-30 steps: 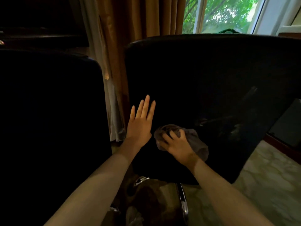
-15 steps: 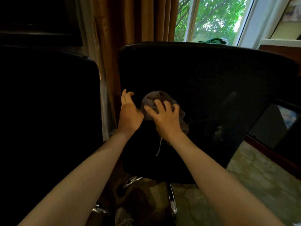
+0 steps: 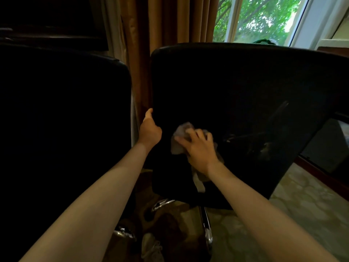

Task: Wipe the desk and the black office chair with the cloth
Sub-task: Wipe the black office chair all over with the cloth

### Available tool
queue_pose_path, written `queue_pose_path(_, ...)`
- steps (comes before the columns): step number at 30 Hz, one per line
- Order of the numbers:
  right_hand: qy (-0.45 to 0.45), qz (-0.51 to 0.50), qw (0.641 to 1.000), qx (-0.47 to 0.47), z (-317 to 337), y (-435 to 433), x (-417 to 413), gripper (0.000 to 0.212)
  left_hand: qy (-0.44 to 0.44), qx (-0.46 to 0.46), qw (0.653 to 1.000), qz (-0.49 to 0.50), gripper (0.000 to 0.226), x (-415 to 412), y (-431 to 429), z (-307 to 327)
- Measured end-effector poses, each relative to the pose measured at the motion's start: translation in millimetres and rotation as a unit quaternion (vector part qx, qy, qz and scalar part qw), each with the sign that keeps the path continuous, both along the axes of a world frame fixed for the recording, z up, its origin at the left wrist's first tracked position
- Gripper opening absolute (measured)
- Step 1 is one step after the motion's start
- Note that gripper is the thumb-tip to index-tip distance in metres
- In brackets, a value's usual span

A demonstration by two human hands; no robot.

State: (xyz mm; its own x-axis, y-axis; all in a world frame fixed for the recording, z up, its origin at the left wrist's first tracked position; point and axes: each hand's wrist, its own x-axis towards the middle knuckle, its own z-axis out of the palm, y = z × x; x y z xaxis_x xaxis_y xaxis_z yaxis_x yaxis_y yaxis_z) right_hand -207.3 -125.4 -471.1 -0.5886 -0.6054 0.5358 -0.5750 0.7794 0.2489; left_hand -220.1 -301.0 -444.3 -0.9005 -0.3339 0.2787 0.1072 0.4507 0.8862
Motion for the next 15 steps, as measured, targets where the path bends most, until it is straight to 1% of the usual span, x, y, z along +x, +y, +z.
queue_pose_path(1, 0.018, -0.019, 0.998, -0.052, 12, -6, 0, 0.069, 0.007, 0.007, 1.000, -0.002, 0.063, -3, -1, -5)
queue_pose_path(2, 0.054, -0.020, 0.994, -0.098, 26, -12, -1, 0.069, 0.007, 0.002, 1.000, 0.000, 0.063, -7, -4, -9)
queue_pose_path(3, 0.103, -0.022, 0.987, -0.124, 38, -20, -1, 0.069, 0.004, -0.003, 1.000, 0.001, 0.062, -9, -6, -12)
queue_pose_path(5, 0.128, -0.034, 0.983, -0.130, 48, -33, -11, 0.071, -0.007, -0.008, 1.000, 0.015, 0.062, -9, -10, -13)
queue_pose_path(8, 0.150, -0.080, 0.984, -0.053, 45, -46, -24, 0.074, -0.023, 0.004, 0.998, 0.058, 0.062, -11, -15, -15)
queue_pose_path(10, 0.146, -0.108, 0.983, 0.039, 23, -51, -28, 0.064, -0.023, 0.010, 0.998, 0.056, 0.067, -12, -18, -19)
queue_pose_path(12, 0.133, -0.114, 0.979, 0.100, 4, -56, -25, 0.057, -0.028, 0.008, 0.999, 0.037, 0.071, -15, -23, -27)
queue_pose_path(13, 0.111, -0.118, 0.979, 0.121, -3, -58, -21, 0.053, -0.028, 0.007, 0.999, 0.024, 0.071, -16, -24, -31)
queue_pose_path(14, 0.060, -0.106, 0.982, 0.145, -12, -58, -19, 0.051, -0.031, 0.006, 0.999, 0.011, 0.071, -15, -24, -33)
queue_pose_path(15, -0.027, -0.098, 0.978, 0.181, -25, -60, -17, 0.049, -0.033, 0.009, 0.999, -0.002, 0.072, -13, -24, -35)
